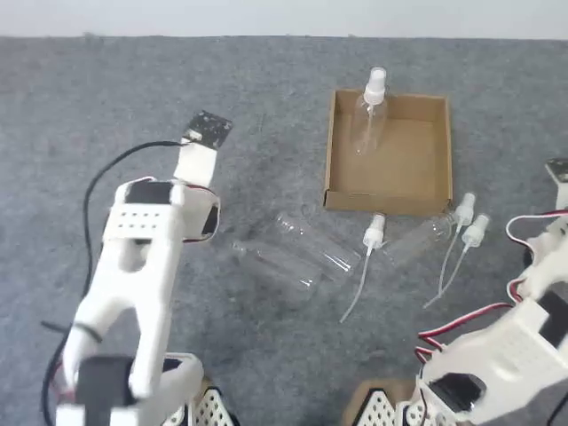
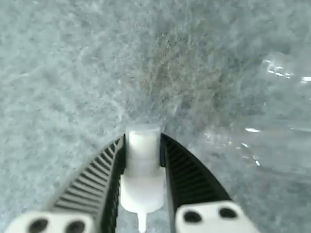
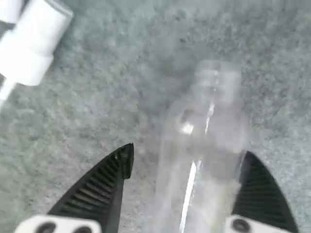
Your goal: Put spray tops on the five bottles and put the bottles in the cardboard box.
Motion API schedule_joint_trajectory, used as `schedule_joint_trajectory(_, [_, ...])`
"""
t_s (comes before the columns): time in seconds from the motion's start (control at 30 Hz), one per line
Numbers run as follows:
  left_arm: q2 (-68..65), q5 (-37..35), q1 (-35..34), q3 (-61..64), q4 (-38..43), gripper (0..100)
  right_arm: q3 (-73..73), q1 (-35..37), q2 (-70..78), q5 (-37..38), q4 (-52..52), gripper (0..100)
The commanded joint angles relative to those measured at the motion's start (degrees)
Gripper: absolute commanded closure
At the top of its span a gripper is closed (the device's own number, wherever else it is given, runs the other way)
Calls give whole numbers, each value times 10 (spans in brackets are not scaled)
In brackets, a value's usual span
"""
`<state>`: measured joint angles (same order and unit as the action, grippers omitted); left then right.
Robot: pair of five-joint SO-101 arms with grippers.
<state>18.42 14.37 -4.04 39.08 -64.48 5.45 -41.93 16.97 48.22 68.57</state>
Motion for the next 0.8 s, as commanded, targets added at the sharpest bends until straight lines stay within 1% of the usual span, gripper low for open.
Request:
schedule_joint_trajectory(0.0, [111,-24,2,24,-15,987,-52,46,-15,-44,9,692])
schedule_joint_trajectory(0.07, [147,-36,4,50,-12,987,-91,61,-11,-64,28,692])
schedule_joint_trajectory(0.23, [225,-41,4,138,17,987,-205,65,28,-64,100,693])
schedule_joint_trajectory(0.33, [256,-41,4,175,37,987,-256,64,80,-55,128,731])
schedule_joint_trajectory(0.4, [271,-41,1,180,34,987,-273,62,111,-30,147,763])
schedule_joint_trajectory(0.47, [277,-41,1,182,34,987,-282,62,137,-18,163,767])
schedule_joint_trajectory(0.53, [277,-41,4,182,34,987,-283,61,151,-18,166,767])
schedule_joint_trajectory(0.77, [277,-42,4,182,34,987,-282,17,167,-16,145,767])
